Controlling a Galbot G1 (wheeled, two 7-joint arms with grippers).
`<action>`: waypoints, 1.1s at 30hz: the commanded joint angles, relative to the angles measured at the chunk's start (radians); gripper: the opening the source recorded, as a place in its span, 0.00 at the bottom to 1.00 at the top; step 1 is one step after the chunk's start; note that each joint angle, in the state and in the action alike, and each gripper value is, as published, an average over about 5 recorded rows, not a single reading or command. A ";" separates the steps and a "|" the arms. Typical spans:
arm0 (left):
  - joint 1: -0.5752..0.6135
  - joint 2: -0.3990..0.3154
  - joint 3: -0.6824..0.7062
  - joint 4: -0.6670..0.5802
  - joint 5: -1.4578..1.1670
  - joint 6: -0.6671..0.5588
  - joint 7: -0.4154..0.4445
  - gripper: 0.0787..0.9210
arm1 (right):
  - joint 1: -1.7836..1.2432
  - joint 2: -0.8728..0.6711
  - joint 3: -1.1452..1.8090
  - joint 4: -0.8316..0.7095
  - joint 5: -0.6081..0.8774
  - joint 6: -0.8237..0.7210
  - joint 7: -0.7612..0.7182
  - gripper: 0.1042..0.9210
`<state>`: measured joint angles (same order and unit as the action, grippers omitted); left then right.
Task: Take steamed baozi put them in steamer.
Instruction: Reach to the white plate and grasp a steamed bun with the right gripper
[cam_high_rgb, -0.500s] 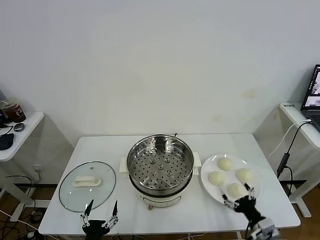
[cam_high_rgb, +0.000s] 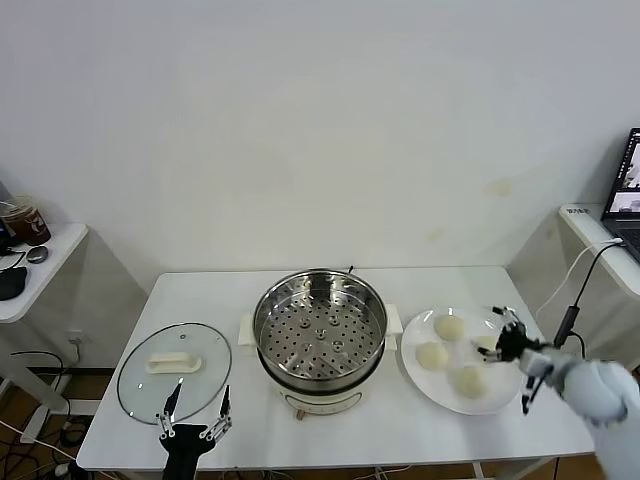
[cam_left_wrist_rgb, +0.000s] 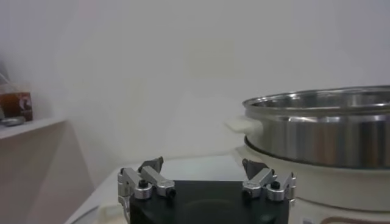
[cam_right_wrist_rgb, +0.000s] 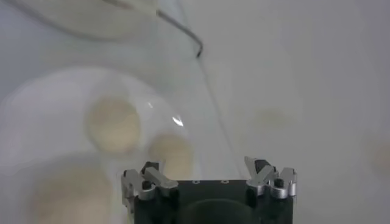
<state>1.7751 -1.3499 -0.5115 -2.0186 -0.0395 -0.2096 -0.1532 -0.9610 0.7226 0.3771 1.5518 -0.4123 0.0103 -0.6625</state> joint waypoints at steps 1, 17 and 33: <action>-0.011 -0.001 -0.011 0.002 0.008 -0.006 0.001 0.88 | 0.767 -0.045 -0.702 -0.415 -0.068 0.039 -0.378 0.88; -0.018 -0.007 -0.044 0.002 0.008 -0.007 -0.002 0.88 | 0.925 0.138 -0.976 -0.636 0.001 -0.027 -0.490 0.88; -0.015 -0.011 -0.056 -0.002 0.010 -0.010 -0.001 0.88 | 0.895 0.200 -0.969 -0.667 0.021 -0.067 -0.451 0.83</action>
<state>1.7607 -1.3612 -0.5675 -2.0206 -0.0302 -0.2195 -0.1536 -0.1105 0.8820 -0.5312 0.9350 -0.3986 -0.0362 -1.0961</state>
